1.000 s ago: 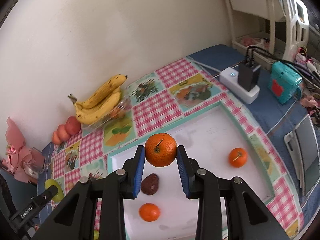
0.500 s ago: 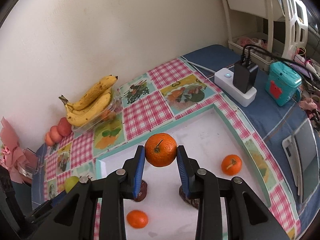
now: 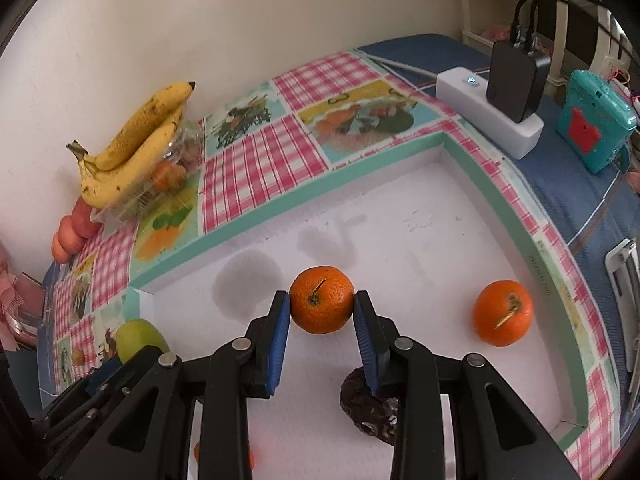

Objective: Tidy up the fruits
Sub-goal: 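Carry the mango and orange over the white tray and open both tools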

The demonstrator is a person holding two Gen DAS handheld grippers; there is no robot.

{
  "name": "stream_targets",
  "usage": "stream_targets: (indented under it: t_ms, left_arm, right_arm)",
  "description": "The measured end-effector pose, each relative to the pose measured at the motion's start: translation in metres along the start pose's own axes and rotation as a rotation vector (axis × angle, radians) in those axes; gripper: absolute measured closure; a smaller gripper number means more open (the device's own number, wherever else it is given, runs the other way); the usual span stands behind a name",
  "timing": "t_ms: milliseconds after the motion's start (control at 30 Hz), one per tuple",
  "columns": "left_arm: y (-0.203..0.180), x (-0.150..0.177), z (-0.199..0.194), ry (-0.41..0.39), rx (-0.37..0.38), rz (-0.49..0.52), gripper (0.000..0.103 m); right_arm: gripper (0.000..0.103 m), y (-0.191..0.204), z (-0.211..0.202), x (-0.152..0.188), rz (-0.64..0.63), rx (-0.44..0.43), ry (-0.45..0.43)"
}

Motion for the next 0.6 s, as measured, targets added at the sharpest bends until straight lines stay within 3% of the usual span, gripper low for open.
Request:
stream_targets:
  t_ms: [533,600]
  left_arm:
    - [-0.0061,0.0000,0.0095,0.036,-0.030,0.036,0.059]
    - [-0.0081,-0.0013,0.0058,0.032,-0.029,0.045,0.052]
  right_arm:
    - [0.068,-0.0033,0.0024,-0.0004,0.027,-0.009,0.017]
    - [0.066,-0.0043,0.0011,-0.0013,0.027,0.000,0.010]
Point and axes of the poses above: each gripper's, at about its wrist camera, not at the fingertips, and z roughly the way its jaws point, y to its left, x to its underside, the point moved 2 cm from there along z, roughly the way its jaws point, and after that the axes turned 1 degree about z, right-handed, at the moved point
